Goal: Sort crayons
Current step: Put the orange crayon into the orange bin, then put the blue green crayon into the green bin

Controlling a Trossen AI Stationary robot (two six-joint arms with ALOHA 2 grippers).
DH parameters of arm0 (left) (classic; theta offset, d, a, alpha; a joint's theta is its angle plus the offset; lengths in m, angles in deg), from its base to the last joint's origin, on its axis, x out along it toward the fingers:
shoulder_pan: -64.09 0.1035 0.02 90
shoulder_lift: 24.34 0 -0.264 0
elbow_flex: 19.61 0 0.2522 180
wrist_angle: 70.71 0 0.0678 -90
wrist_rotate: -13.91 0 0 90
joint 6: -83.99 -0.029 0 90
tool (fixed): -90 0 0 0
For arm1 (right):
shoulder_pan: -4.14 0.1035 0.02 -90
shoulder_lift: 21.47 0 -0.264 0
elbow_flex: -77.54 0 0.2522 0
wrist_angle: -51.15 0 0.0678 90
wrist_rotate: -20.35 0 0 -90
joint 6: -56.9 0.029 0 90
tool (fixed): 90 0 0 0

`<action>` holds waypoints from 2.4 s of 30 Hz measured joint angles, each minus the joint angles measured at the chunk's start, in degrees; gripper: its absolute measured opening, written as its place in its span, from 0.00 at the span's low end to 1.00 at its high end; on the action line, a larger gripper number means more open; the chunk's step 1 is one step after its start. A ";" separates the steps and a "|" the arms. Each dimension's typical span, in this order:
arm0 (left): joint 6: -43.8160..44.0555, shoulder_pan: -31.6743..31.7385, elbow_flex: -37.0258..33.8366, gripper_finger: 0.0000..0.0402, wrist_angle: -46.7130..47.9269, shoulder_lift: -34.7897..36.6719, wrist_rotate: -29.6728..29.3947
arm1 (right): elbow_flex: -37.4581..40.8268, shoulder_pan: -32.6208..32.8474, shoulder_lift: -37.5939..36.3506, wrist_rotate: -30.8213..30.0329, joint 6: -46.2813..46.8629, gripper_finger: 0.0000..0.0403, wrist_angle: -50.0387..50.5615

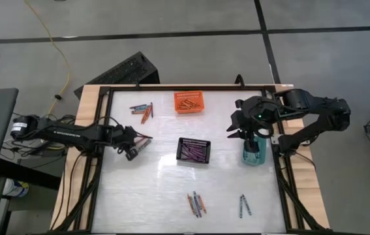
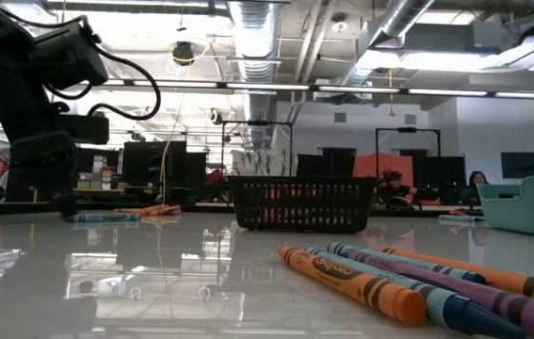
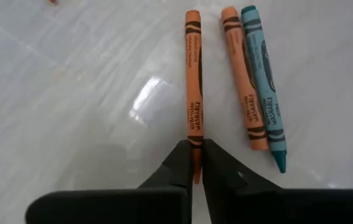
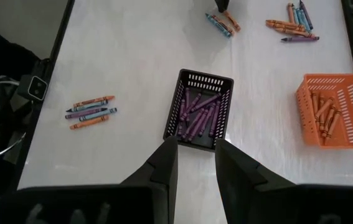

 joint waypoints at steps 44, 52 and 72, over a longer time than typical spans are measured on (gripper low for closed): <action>-34.66 22.11 46.66 0.00 -14.84 -38.85 8.52 | 19.74 8.89 0.63 -11.08 25.72 0.25 -1.97; -40.31 24.59 58.95 0.01 -4.95 -48.89 11.00 | 26.07 17.37 0.55 -19.75 41.94 0.25 -3.54; -39.77 26.67 66.53 0.33 -1.28 -55.19 15.73 | 28.17 31.66 0.59 -27.94 61.77 0.25 -3.04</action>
